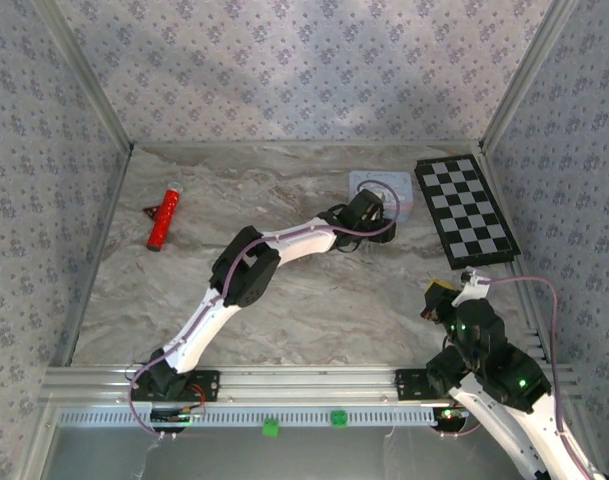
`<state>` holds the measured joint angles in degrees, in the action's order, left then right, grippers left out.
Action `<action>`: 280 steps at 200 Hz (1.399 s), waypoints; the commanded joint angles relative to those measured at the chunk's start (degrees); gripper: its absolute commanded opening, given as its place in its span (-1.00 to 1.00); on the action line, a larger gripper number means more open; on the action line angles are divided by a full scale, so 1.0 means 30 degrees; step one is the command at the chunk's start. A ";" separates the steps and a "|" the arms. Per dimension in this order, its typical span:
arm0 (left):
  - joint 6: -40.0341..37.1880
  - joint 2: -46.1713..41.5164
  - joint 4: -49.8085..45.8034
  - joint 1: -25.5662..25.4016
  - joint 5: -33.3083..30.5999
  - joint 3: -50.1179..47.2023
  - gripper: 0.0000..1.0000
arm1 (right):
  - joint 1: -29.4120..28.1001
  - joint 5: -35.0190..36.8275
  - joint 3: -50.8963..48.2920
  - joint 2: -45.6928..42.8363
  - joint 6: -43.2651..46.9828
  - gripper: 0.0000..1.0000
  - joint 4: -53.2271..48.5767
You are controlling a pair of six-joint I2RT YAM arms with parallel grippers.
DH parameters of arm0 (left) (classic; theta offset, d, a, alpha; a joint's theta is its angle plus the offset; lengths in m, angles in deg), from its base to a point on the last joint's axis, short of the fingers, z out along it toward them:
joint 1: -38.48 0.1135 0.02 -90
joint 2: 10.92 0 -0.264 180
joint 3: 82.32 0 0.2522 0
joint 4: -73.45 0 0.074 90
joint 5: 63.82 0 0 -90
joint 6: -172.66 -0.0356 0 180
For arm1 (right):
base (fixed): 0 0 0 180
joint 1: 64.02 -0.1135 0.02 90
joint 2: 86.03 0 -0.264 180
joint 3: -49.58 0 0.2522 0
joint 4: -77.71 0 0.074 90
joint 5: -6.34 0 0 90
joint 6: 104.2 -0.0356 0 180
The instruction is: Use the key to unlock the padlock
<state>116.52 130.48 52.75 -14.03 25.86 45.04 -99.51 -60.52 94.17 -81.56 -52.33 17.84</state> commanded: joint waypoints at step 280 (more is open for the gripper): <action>0.3283 0.0713 -0.0693 0.0884 -0.1766 0.0583 -0.65 | 0.0086 -0.1726 -0.0315 0.0514 0.0570 -1.00 0.0940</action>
<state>125.31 136.08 51.61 -12.26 23.85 51.07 -99.51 -64.92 93.47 -81.21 -51.65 19.44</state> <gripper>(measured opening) 0.196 0.051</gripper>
